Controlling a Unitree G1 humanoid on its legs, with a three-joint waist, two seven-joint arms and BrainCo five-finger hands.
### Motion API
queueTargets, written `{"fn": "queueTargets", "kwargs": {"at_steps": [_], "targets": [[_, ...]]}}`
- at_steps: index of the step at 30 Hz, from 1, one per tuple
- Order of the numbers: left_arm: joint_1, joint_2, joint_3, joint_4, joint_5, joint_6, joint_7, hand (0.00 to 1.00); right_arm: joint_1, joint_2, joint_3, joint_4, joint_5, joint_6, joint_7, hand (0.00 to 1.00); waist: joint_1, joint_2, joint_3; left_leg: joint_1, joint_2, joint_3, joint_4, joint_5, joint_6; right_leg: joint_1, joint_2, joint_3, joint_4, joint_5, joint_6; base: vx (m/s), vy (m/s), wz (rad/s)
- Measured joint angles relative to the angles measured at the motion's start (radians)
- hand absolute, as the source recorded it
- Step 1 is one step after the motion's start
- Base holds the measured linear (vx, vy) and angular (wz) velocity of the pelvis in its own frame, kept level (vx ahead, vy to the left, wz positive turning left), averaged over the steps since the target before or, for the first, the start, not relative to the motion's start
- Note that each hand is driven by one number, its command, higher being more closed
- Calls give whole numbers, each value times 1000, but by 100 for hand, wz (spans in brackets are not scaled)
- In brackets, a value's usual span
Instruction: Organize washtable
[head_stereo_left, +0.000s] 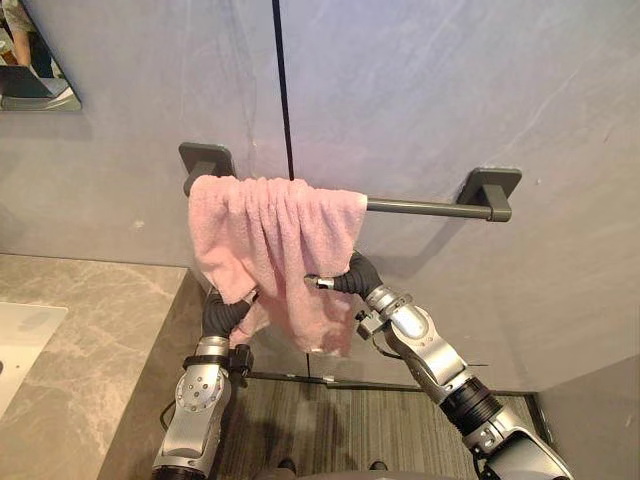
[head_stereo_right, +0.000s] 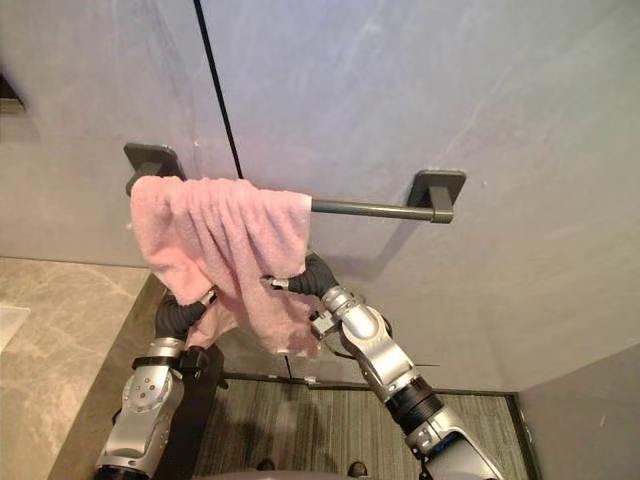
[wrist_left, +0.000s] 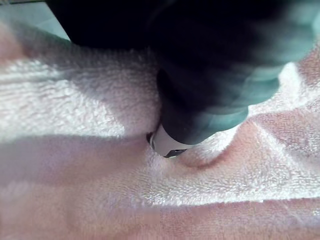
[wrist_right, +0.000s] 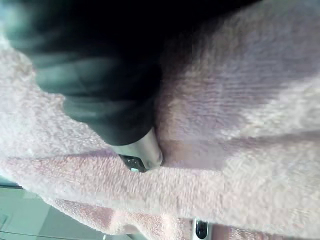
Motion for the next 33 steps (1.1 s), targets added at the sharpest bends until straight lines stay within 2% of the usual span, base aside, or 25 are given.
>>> {"fn": "queueTargets", "kwargs": {"at_steps": [9,12,19,33], "targets": [[1,1,-13,17,0,-1,-1,100,-7,3,-8,32,0,0,1,100,4,-10,-7,2,0,-3,0,0,0,0,-1,2,10,-4,-1,-21,-3,1],[3,-1,-2,15,0,-2,-1,100,20,4,-69,23,1,-1,1,100,4,-11,-7,10,0,-1,-12,6,-2,-1,-1,3,13,-6,0,-23,-3,-1],[29,-32,70,-61,0,-11,-8,100,162,-13,-238,-125,11,-11,10,100,1,-10,-7,19,-1,9,-27,11,-2,-9,-3,10,24,-12,3,-21,-2,-4],[38,-105,70,-104,0,-20,-69,100,215,20,-360,-160,22,-16,9,100,-51,-4,-6,14,-2,13,-31,12,-2,-19,-4,13,26,-13,6,-7,0,0]]}}
